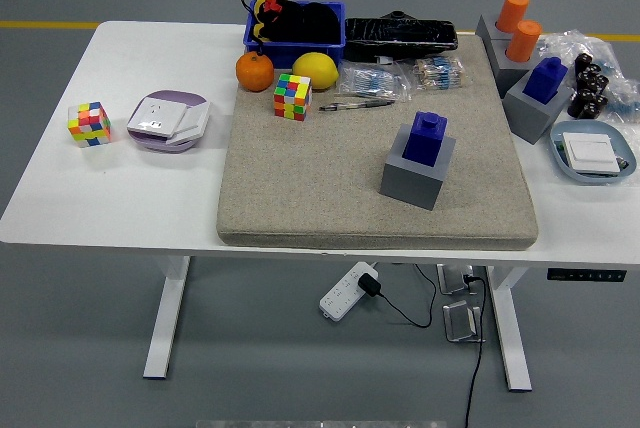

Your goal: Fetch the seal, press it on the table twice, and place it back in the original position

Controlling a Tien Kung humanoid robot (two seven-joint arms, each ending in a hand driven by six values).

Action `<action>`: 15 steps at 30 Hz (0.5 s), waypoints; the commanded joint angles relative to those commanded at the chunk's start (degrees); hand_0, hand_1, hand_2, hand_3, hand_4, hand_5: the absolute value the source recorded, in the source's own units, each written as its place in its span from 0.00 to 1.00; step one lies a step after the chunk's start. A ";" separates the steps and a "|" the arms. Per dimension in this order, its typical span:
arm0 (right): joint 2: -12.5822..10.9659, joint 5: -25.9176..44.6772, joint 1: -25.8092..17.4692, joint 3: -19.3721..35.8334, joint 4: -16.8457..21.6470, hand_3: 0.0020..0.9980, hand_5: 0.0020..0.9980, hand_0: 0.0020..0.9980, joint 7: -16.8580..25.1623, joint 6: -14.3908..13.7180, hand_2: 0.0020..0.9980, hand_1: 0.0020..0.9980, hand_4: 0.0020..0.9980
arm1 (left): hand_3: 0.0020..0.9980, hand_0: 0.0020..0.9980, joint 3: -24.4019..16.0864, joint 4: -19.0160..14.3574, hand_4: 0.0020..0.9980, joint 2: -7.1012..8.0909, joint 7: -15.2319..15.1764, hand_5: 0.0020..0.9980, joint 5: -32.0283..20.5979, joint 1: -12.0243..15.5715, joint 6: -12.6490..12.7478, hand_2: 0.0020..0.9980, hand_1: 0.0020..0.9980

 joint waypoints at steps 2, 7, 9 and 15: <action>0.02 -0.04 -0.01 0.11 0.12 0.64 0.17 0.82 -0.08 0.05 0.70 0.72 0.90 | 0.72 0.72 -0.02 0.02 0.63 0.00 0.01 0.24 0.03 -0.03 0.00 0.68 0.69; 0.11 -0.13 -0.14 0.37 0.51 0.64 0.18 0.81 -0.33 0.18 0.70 0.72 0.89 | 0.72 0.72 -0.06 0.05 0.63 0.08 0.01 0.24 0.10 -0.03 0.01 0.68 0.69; 0.15 -0.19 -0.20 0.41 0.74 0.64 0.18 0.81 -0.45 0.22 0.70 0.72 0.89 | 0.72 0.72 -0.16 0.04 0.63 0.09 0.01 0.24 0.17 -0.05 0.01 0.68 0.69; 0.15 -0.23 -0.29 0.21 0.96 0.63 0.17 0.81 -0.67 0.35 0.70 0.72 0.88 | 0.72 0.72 -0.27 -0.01 0.63 0.07 -0.01 0.24 0.26 0.02 0.00 0.68 0.69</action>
